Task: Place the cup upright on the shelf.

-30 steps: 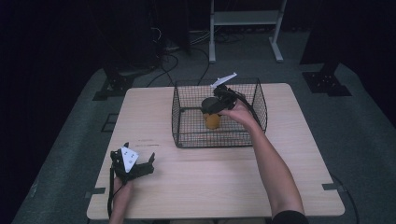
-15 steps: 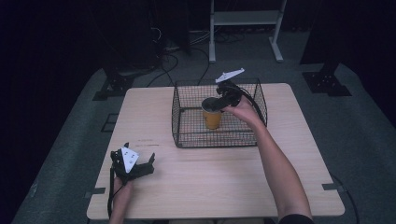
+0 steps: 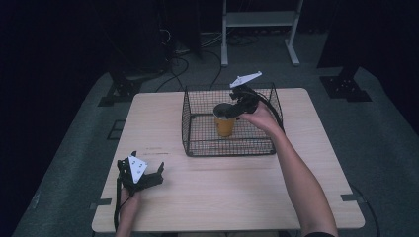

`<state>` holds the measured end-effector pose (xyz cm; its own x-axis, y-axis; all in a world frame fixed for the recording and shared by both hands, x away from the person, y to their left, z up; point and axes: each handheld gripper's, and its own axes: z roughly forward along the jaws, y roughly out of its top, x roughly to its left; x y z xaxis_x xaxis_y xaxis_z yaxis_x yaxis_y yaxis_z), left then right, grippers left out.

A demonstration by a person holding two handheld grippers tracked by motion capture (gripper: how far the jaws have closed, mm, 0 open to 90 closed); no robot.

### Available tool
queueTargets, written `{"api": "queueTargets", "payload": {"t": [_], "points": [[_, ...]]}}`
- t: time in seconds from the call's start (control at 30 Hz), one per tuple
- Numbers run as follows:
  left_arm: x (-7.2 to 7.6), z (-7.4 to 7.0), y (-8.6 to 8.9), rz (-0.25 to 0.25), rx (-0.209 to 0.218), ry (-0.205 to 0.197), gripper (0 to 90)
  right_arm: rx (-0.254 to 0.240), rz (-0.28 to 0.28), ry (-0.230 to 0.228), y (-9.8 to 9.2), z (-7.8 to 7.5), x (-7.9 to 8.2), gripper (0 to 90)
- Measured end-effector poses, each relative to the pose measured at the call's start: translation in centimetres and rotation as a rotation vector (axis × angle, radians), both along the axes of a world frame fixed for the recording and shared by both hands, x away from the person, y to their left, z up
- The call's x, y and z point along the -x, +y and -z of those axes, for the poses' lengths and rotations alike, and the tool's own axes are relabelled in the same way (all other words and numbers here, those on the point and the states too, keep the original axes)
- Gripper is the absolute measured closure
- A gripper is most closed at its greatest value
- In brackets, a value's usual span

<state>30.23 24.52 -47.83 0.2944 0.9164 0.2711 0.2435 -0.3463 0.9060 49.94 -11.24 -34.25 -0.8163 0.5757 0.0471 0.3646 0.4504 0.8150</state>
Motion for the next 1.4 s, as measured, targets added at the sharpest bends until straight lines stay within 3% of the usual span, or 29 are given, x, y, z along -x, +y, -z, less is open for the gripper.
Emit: {"api": "queueTargets", "payload": {"t": [0.33,0.77,1.4], "points": [[0.0,0.0,0.0,0.0,-0.002,-0.001,0.0,-0.018,0.021,0.043,-1.4,0.7,0.4,3.0],[0.0,0.0,-0.1,0.001,-0.005,-0.003,0.0,-0.053,0.028,0.054,-2.8,0.9,1.7,4.4],[0.0,0.0,-0.2,0.002,-0.015,-0.003,0.0,-0.052,0.018,0.047,-4.0,1.6,4.3,5.0]]}}
